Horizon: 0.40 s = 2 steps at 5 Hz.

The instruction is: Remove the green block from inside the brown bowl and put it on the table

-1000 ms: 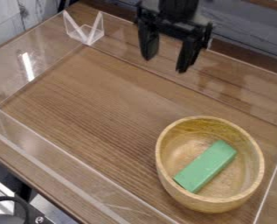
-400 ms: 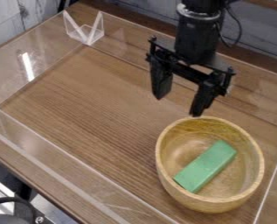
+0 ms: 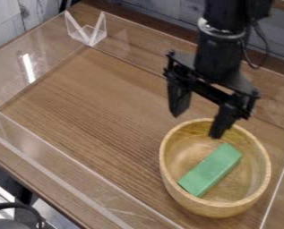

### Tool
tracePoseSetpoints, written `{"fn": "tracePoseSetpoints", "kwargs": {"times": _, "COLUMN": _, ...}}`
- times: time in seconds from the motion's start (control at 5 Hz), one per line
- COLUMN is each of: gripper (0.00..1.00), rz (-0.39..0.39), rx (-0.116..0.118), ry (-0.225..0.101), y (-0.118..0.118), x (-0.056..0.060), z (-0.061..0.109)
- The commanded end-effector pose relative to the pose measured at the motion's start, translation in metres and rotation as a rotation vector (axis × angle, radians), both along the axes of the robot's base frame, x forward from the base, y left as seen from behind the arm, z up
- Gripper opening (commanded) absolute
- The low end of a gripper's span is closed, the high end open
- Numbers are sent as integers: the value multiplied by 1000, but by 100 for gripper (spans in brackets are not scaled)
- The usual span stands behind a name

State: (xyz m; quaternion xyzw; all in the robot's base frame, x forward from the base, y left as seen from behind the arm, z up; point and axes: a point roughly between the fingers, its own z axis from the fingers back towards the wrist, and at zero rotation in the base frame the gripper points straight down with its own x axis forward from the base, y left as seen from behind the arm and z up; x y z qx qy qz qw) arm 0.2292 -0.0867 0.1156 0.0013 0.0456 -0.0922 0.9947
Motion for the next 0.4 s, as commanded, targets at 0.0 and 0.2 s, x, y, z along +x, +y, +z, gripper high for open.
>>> {"fn": "tracePoseSetpoints", "kwargs": {"times": 0.0, "gripper": 100, "rz": -23, "rx": -24, "ry": -66, "y": -14, "x": -2, "z": 9}}
{"fn": "tracePoseSetpoints", "kwargs": {"times": 0.2, "gripper": 100, "rz": -39, "rx": -26, "ry": -73, "y": -23, "x": -8, "z": 4}}
